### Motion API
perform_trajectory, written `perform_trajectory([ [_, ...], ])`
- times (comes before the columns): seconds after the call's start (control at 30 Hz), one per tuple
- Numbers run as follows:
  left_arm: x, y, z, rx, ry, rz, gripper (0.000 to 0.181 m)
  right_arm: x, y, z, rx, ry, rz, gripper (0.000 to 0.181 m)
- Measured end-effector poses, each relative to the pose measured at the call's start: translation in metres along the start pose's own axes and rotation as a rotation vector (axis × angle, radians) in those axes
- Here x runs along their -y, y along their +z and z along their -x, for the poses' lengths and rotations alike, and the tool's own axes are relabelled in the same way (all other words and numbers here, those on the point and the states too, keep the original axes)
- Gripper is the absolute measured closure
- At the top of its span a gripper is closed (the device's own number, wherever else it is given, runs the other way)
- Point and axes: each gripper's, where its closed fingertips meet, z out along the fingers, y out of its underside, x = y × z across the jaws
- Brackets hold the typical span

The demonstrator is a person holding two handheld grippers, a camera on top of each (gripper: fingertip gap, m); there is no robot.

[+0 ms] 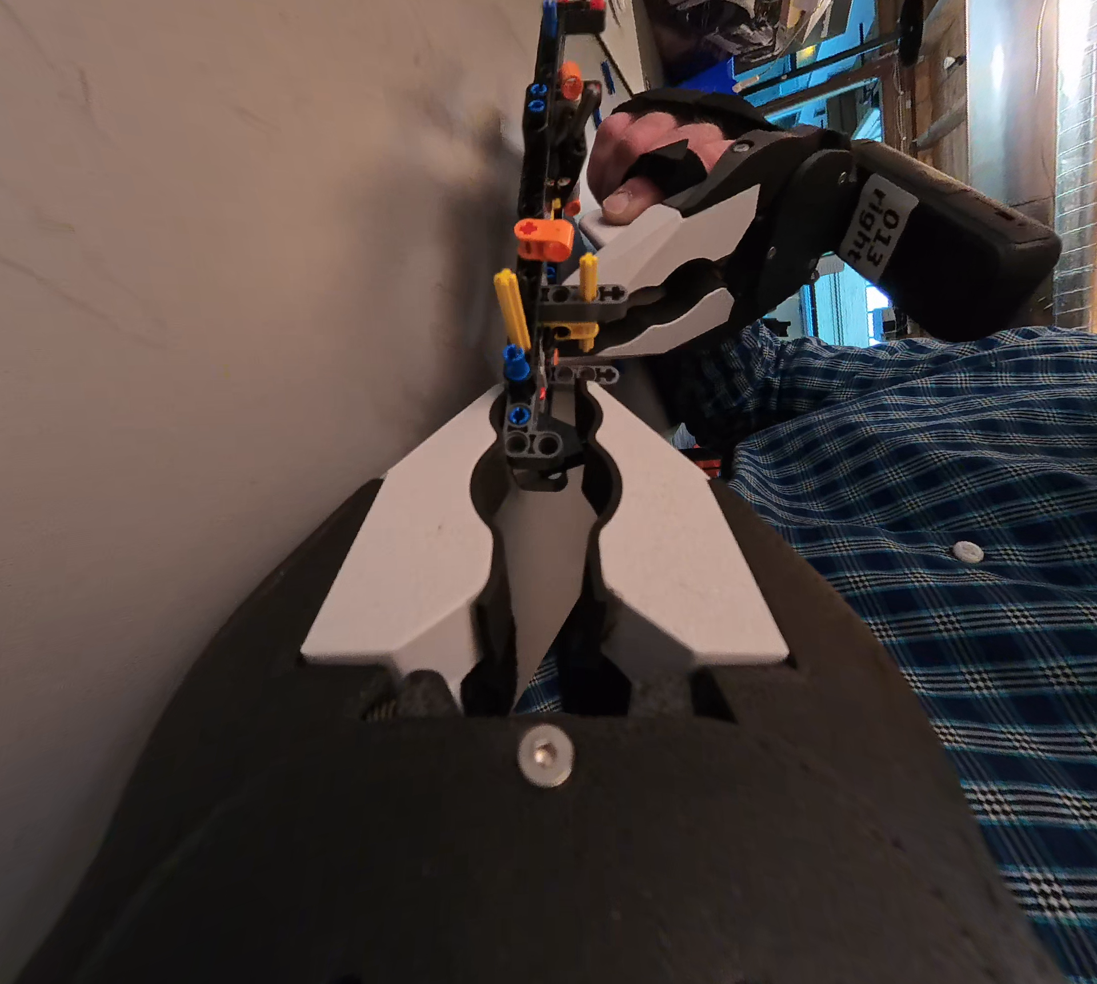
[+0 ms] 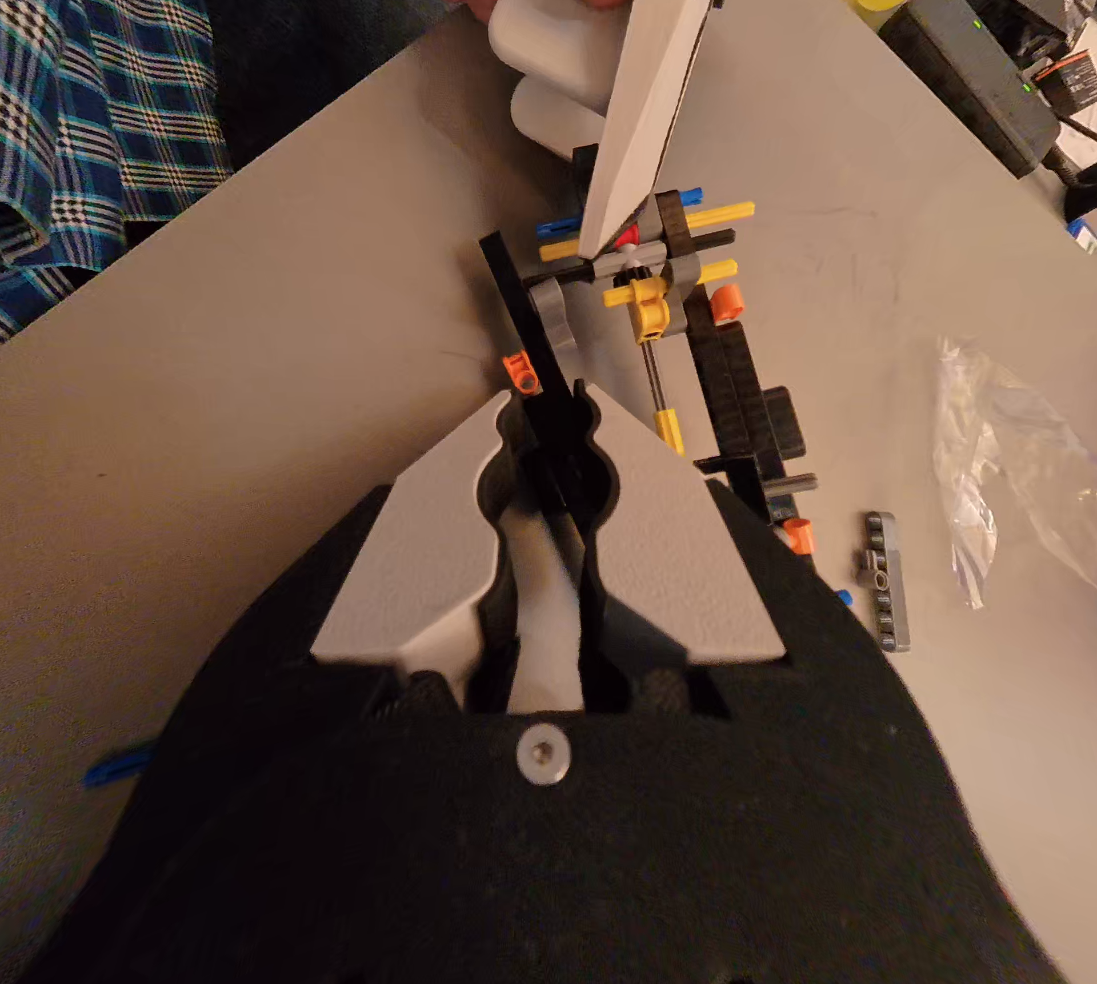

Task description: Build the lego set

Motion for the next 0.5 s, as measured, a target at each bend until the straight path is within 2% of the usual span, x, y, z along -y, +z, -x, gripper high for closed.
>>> perform_trajectory([
  [0.5, 0.0023, 0.0000, -0.0013, -0.001, 0.000, -0.041, 0.164, 0.0001, -0.0029, -0.0066, -0.014, 0.049, -0.037, 0.167],
])
